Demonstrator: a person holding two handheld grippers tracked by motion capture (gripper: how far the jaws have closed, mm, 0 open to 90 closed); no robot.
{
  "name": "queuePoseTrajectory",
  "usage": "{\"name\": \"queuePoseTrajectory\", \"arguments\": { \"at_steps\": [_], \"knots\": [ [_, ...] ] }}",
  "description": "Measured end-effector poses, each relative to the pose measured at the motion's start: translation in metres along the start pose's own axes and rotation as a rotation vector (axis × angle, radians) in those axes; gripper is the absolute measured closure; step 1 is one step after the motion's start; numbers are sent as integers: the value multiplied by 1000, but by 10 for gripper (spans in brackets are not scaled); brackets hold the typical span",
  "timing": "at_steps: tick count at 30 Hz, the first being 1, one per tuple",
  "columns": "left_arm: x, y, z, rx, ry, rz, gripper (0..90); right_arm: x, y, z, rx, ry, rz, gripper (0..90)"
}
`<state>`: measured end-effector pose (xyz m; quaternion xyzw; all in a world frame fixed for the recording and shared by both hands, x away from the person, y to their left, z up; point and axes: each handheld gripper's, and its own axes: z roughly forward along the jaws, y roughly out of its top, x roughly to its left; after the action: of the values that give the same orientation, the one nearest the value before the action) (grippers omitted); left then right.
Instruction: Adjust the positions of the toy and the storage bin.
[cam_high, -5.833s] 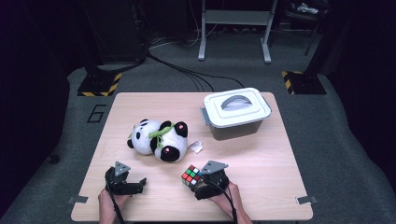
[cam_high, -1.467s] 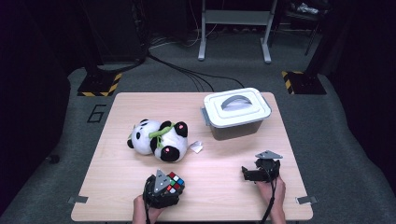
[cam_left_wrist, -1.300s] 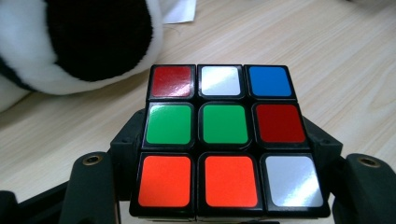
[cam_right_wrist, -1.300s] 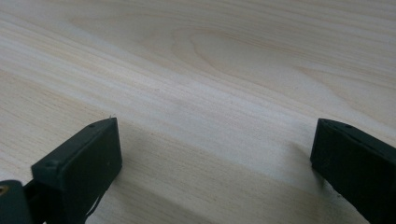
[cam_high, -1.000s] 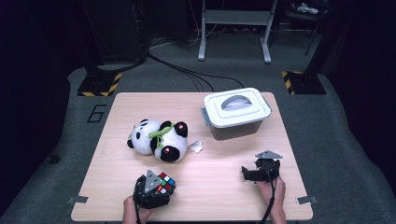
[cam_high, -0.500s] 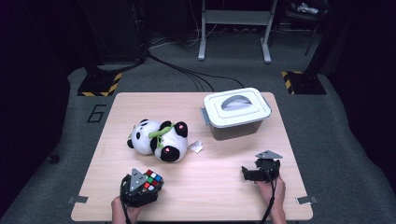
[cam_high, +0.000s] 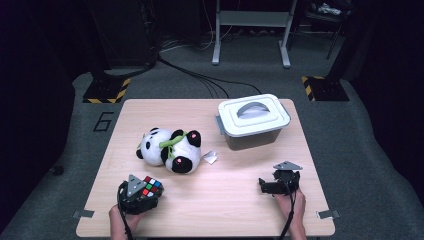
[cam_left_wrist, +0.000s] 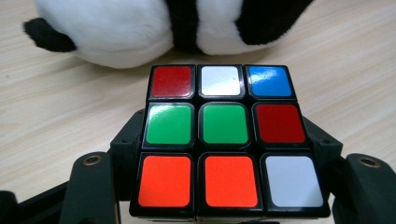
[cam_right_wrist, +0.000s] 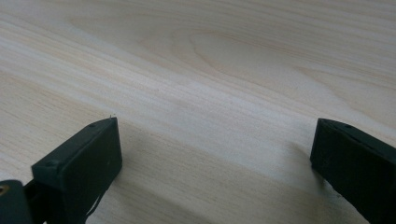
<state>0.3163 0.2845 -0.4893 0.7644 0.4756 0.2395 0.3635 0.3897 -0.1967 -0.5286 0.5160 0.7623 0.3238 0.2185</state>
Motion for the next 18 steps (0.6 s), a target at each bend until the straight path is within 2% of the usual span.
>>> {"name": "queuePoseTrajectory", "arguments": {
  "at_steps": [4,8,10,16,18],
  "knots": [
    [13,5,-1,-8,11,1,343,0,0,0,1,-1,0,12],
    [27,8,1,-13,20,-28,343,-1,0,0,2,-1,-6,11],
    [36,10,2,-12,36,-24,343,0,0,0,0,-1,-1,12],
    [59,11,4,-18,65,-55,343,0,0,0,1,-3,5,12],
    [67,11,5,-21,79,-52,343,0,0,0,1,-4,6,12]
  ]
}}
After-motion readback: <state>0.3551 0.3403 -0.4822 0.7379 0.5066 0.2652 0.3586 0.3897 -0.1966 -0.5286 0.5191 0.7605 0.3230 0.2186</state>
